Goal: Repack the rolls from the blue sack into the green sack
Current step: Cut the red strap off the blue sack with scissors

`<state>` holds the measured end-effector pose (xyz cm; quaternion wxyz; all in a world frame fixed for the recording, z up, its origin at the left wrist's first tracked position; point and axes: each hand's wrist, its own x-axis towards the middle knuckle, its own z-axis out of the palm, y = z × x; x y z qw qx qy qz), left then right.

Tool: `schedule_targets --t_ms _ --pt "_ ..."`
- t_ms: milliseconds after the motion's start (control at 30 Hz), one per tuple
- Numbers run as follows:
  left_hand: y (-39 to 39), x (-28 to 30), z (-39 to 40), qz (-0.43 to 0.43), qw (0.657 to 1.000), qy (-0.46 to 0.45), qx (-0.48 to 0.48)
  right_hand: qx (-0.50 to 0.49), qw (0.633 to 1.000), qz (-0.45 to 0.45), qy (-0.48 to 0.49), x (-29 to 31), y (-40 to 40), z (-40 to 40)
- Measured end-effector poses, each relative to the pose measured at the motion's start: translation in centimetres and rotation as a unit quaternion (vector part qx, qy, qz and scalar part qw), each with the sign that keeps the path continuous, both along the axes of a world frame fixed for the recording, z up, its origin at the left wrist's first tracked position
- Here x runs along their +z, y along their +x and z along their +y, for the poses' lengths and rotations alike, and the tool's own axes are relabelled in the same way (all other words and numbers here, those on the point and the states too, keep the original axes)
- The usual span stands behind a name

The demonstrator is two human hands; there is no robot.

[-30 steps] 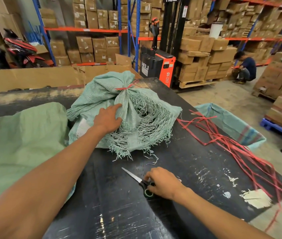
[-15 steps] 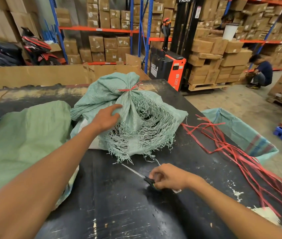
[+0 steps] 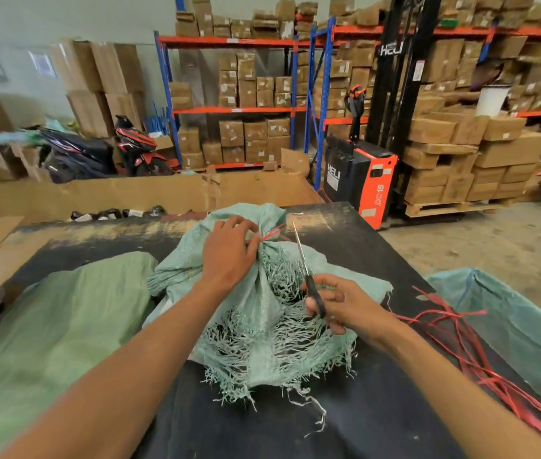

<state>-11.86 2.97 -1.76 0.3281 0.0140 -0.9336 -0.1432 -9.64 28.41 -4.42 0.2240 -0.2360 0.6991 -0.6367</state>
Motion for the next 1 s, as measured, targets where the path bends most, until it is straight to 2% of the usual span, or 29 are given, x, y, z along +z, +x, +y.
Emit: schedule_targets --t_ms 133,400,633,733,867,933,1000 --pt "-1.0 -0.9 1.2 -0.019 0.998 -0.007 0.060 0.021 1.000 -0.012 0.019 0.7 -2.3 -0.8" --pt "-2.3 -3.1 1.7 -0.090 0.984 -0.098 0.117 0.058 0.998 -0.022 0.018 -0.1 -4.8 -1.5" --pt "-3.3 -3.2 1.5 -0.145 0.977 -0.041 0.151 0.055 0.997 0.023 0.058 0.9 -6.6 -2.1" --pt "-3.9 -3.4 1.1 -0.175 0.974 0.002 0.142 -0.014 0.996 0.078 0.028 2.1 -7.5 -3.0" --pt "-4.7 -2.7 0.1 -0.224 0.971 0.032 0.084 -0.129 0.975 0.179 0.010 2.4 -10.2 -4.8" --pt "-4.9 -2.2 -0.1 -0.238 0.967 0.030 0.081 -0.117 0.982 0.149 0.021 2.2 -10.6 -5.3" --pt "-5.1 -1.9 -0.3 -0.251 0.962 0.061 0.087 -0.059 0.996 0.070 0.024 1.6 -9.7 -5.4"
